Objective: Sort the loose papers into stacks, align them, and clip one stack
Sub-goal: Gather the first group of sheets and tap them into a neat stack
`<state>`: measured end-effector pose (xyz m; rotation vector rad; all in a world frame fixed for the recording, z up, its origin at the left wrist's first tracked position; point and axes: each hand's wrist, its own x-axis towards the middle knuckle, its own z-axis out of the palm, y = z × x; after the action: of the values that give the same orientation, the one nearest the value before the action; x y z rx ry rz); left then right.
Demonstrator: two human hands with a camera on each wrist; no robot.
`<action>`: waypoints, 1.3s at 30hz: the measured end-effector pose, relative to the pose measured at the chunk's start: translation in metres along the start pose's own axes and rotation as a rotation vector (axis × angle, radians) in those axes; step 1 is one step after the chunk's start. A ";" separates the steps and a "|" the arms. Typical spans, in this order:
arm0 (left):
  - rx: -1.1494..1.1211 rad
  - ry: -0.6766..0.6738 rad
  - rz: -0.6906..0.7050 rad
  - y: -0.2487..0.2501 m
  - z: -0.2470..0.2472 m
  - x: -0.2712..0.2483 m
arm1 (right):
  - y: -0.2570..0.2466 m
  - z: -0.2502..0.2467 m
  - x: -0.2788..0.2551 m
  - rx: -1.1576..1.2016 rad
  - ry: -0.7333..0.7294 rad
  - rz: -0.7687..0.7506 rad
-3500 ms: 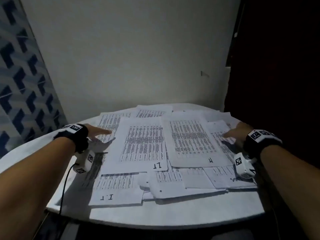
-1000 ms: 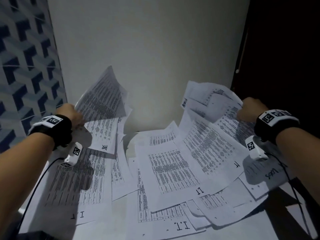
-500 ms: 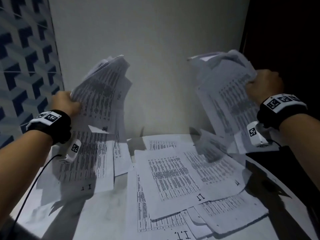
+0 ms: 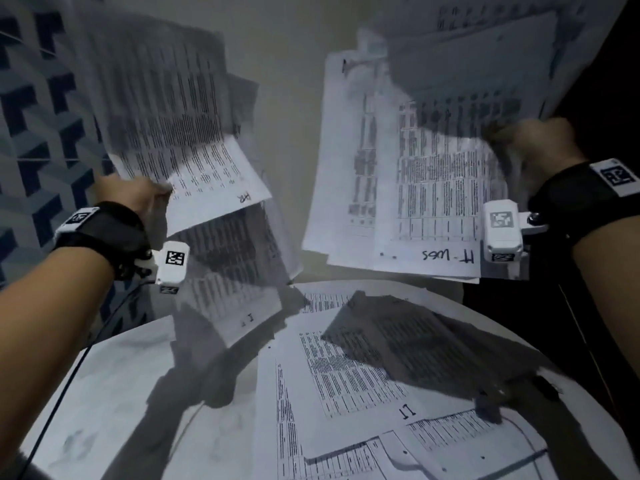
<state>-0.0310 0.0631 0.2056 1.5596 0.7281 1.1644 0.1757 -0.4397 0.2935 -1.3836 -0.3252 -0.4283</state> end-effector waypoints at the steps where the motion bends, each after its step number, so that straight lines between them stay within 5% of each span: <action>1: -0.020 -0.059 -0.038 -0.001 0.000 0.002 | 0.000 0.003 -0.004 0.061 -0.042 0.012; 5: -0.118 -0.474 -0.356 -0.028 0.002 0.030 | 0.006 0.006 -0.007 0.231 -0.190 0.184; 11: 0.050 -0.546 -0.396 -0.063 0.031 -0.038 | 0.020 0.006 -0.033 0.133 -0.420 0.445; 13: 0.040 -0.689 -0.532 -0.089 0.042 -0.067 | 0.034 0.009 -0.041 0.069 -0.461 0.548; 15: 0.112 -0.736 -0.515 -0.132 0.057 -0.082 | 0.057 0.013 -0.053 -0.012 -0.491 0.634; 21: 0.337 -0.705 -0.426 -0.246 0.074 -0.088 | 0.168 0.038 -0.111 -0.217 -0.518 0.773; 25: 0.426 -0.810 -0.483 -0.236 0.067 -0.112 | 0.233 0.050 -0.154 -0.365 -0.511 0.826; 27: 0.402 -0.737 -0.545 -0.236 0.064 -0.114 | 0.256 0.052 -0.161 -0.402 -0.559 0.894; 31: 0.064 -0.582 -0.753 -0.234 0.065 -0.112 | 0.272 0.057 -0.170 -0.601 -0.537 0.822; 39: 0.072 -0.773 -0.710 -0.235 0.063 -0.111 | 0.261 0.097 -0.203 -0.623 -0.683 0.778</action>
<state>0.0123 0.0137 -0.0533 1.4589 0.6929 -0.0077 0.1232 -0.2894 -0.0118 -2.1081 -0.1763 0.6640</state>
